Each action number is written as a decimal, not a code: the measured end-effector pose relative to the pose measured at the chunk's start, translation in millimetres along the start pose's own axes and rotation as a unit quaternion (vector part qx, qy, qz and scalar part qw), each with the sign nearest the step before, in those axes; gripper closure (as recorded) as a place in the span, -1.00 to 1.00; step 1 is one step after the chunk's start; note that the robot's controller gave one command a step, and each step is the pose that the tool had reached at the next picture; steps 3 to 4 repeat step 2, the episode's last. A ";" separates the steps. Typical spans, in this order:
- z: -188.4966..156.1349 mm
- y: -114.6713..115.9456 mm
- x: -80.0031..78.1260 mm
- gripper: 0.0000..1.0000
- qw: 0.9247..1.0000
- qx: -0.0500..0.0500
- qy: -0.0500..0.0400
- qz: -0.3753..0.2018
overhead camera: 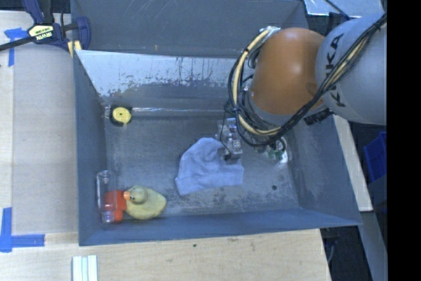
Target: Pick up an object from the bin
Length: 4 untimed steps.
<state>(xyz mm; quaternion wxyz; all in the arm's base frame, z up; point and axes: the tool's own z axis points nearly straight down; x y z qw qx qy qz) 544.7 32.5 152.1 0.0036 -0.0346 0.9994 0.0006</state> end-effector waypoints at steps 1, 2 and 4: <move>-20.8 6.7 -19.3 1.00 1.000 0.000 -0.006 -0.001; -96.8 15.8 -7.3 1.00 1.000 0.000 -0.006 0.013; -96.8 15.8 -7.3 1.00 1.000 0.000 -0.006 0.013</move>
Offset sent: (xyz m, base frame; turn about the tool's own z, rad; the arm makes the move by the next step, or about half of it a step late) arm 0.0035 0.0163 0.0918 0.0261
